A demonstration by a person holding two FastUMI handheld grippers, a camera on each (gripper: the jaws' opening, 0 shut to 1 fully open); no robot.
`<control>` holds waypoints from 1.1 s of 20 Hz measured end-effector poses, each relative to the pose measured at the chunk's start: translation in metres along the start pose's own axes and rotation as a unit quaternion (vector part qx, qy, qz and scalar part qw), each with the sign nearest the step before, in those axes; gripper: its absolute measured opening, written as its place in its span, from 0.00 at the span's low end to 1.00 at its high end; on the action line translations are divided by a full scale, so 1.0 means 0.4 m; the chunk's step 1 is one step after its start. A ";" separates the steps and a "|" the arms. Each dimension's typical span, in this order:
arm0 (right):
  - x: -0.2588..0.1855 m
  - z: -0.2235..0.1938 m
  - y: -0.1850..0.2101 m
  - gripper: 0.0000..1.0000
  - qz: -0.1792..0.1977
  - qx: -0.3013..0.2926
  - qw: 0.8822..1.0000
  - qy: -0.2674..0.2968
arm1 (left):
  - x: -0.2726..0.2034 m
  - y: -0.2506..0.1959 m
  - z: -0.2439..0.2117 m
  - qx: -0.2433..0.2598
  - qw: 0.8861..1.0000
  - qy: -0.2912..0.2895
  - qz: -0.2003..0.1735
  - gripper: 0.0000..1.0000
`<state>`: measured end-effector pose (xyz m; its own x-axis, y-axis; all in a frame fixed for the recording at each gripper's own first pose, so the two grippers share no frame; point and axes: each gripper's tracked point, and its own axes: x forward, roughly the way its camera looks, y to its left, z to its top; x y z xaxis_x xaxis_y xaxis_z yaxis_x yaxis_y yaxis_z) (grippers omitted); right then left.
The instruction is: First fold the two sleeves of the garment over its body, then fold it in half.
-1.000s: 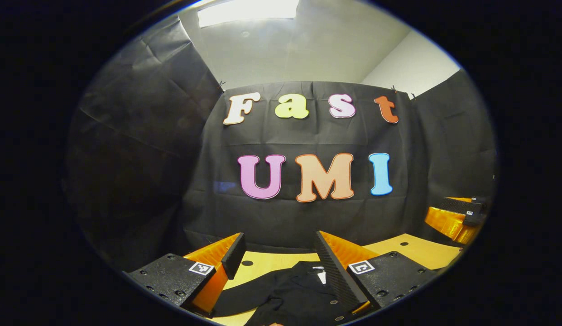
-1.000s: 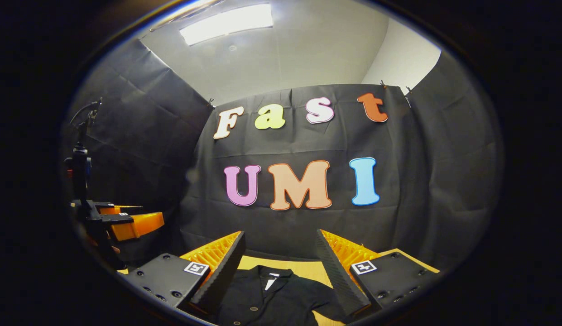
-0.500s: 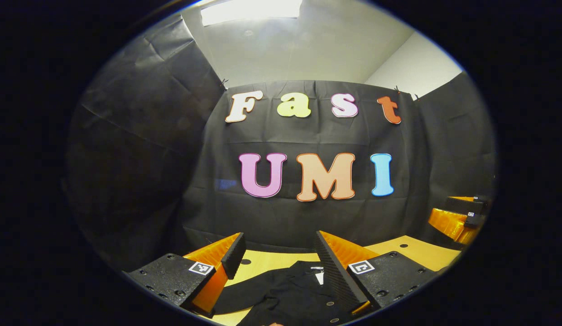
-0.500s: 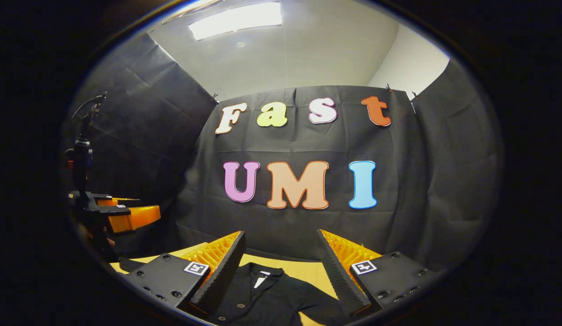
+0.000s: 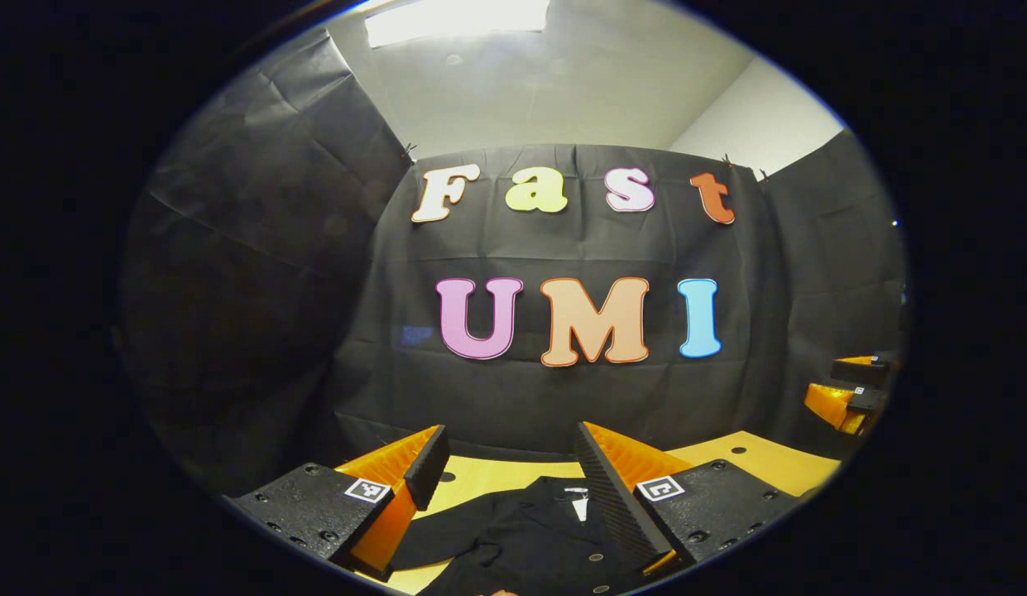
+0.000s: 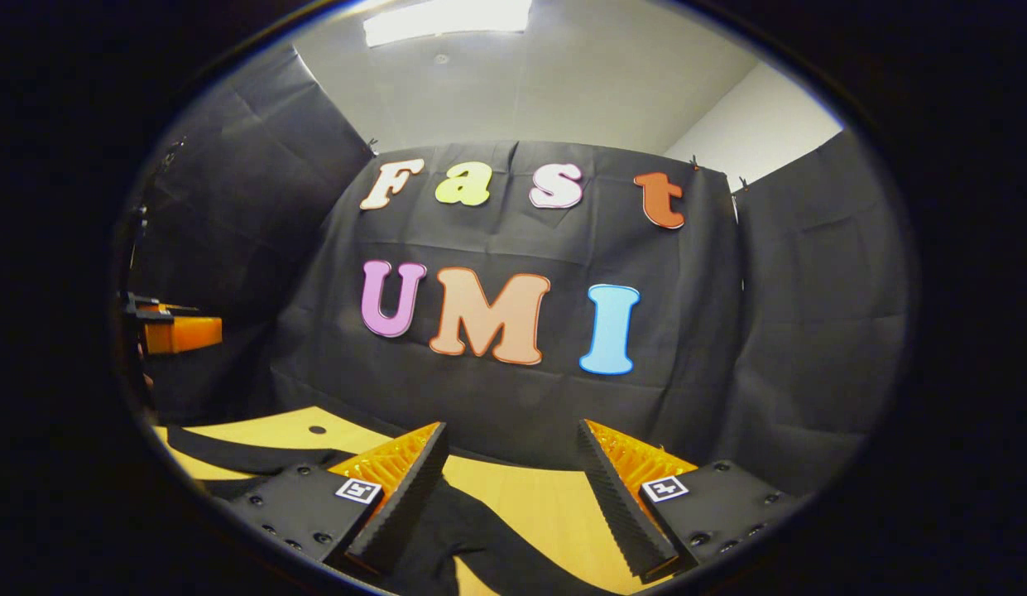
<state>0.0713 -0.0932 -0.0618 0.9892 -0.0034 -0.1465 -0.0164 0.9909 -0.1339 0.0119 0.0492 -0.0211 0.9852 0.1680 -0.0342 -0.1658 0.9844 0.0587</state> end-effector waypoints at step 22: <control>-0.098 -0.617 -0.289 0.98 -0.008 -0.013 0.958 0.287 | 0.007 -0.164 -0.048 0.016 0.999 0.027 0.006 0.92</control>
<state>-0.0014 -0.2408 -0.2823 0.7463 -0.1001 -0.6580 -0.0129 0.9863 -0.1646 0.0246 -0.0139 -0.0444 0.9791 0.1835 -0.0879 -0.1756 0.9803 0.0907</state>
